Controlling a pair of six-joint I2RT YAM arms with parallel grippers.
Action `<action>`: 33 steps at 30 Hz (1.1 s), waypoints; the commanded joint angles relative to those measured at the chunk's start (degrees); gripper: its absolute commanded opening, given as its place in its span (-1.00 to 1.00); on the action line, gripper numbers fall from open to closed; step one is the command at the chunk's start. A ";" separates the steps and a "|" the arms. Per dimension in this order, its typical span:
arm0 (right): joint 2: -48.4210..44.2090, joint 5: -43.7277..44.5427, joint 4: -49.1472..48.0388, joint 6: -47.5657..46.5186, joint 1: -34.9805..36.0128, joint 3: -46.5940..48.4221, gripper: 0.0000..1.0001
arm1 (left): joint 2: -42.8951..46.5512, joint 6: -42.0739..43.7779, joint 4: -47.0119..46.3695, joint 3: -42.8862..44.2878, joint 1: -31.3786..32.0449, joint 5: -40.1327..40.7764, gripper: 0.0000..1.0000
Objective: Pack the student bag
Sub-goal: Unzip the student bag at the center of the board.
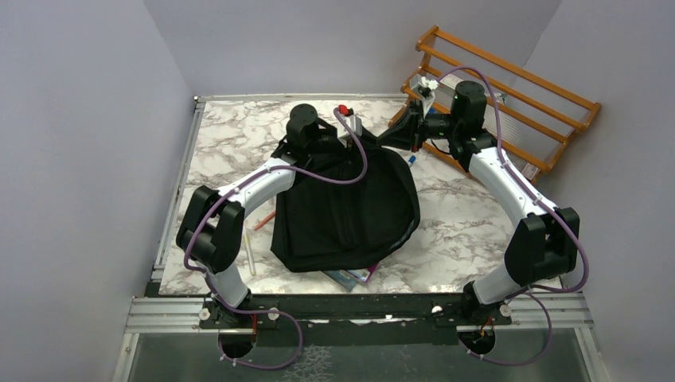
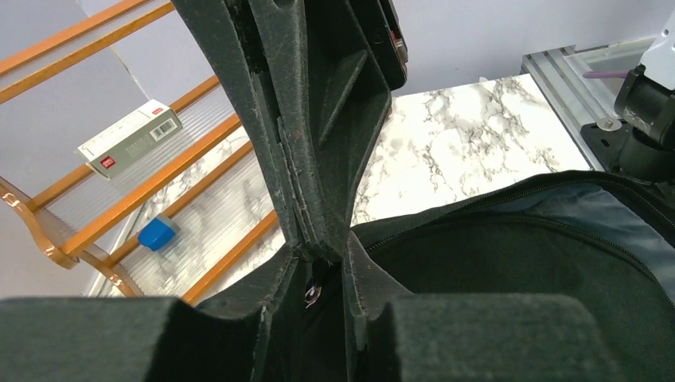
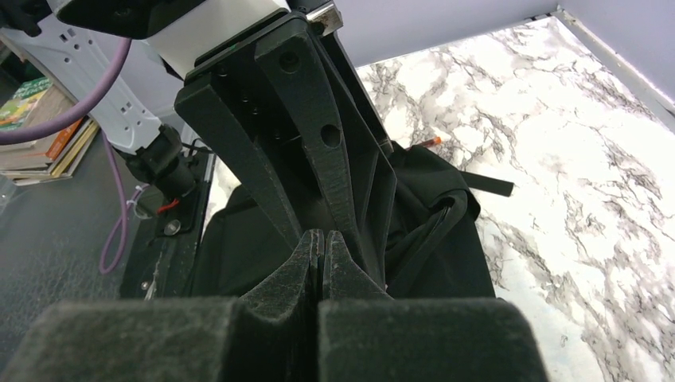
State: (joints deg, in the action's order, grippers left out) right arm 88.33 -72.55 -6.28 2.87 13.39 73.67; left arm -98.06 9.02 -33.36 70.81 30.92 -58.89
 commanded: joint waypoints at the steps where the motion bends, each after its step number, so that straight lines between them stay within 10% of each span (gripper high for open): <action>1: -1.36 -1.54 -0.04 -0.33 -0.12 0.94 -0.98 | -0.41 -1.51 -1.70 2.20 0.20 -3.67 -0.67; 6: -1.81 -0.75 0.16 -0.54 -0.12 0.74 -0.92 | -1.61 -3.20 -1.79 3.12 0.20 -3.93 -1.00; 16: -10.46 21.53 2.68 3.23 -0.12 -4.40 0.10 | -2.06 -3.21 -1.79 2.35 0.17 1.06 -1.00; 24: -20.78 47.08 11.78 11.62 -0.12 -12.41 0.23 | -2.19 -6.19 -2.01 2.42 0.19 10.72 -1.00; 33: -16.15 44.70 14.49 10.81 0.05 -12.80 0.34 | -2.66 -8.59 -2.41 2.26 0.20 15.03 -1.00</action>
State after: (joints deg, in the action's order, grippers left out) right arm 69.36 -28.95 6.90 13.06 13.32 61.21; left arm -100.57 1.87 -33.32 71.99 30.83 -47.20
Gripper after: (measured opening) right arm 0.656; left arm 0.011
